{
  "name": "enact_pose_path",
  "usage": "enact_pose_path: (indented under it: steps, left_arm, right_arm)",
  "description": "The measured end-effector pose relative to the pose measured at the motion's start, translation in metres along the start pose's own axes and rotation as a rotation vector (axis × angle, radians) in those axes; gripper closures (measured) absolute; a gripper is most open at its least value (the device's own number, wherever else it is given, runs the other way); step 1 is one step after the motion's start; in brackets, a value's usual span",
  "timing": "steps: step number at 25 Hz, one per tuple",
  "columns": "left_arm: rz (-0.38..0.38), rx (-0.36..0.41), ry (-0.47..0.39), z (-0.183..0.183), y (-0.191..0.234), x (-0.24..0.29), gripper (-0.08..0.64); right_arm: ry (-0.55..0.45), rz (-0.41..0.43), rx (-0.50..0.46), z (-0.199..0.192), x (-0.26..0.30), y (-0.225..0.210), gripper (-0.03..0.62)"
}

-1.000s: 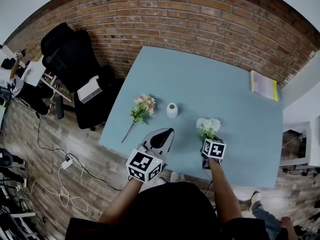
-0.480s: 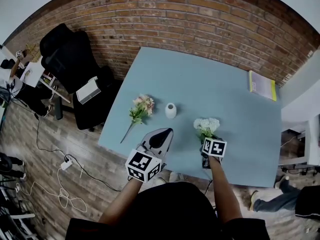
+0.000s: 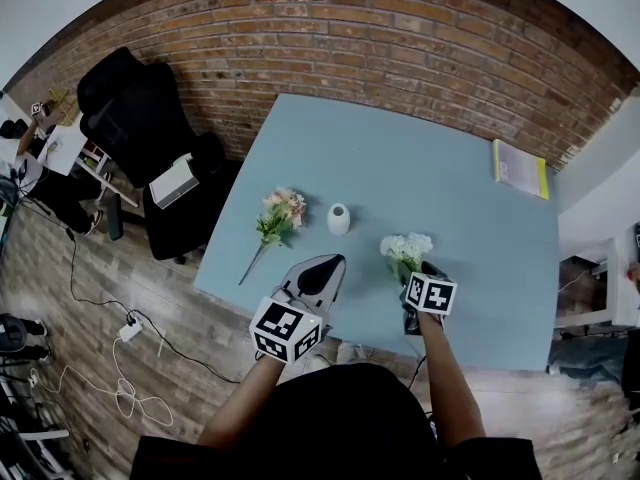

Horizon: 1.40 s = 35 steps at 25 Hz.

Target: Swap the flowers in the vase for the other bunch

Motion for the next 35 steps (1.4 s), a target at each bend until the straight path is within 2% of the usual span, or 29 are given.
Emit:
enact_pose_path:
  steps: [11,25,30,35]
  left_arm:
    - [-0.004,-0.009,-0.018,0.003,-0.005,-0.002,0.554]
    - [0.000,-0.024,-0.027,-0.001,-0.006,-0.006,0.554]
    - [0.005,-0.029,-0.036,0.001,-0.005,-0.007,0.554]
    - [0.014,-0.032,-0.052,0.003,-0.002,-0.009,0.554]
  right_arm:
    - [-0.125,-0.005,-0.036,0.048,-0.038,0.009,0.362]
    - [-0.305,-0.008,-0.159,0.104,-0.084,0.040,0.545]
    - [-0.359,0.008,-0.189,0.121,-0.096,0.051,0.578]
    - [-0.426,0.040,-0.235,0.134,-0.108,0.066,0.578]
Point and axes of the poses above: the fingertips, and each gripper's own axes: x forward along the fingers, y to its left, z out of its top, the point moved 5 cm from there along -x, backward along the fingers, and after that the axes turned 11 degrees about -x, right-handed, at the moved point
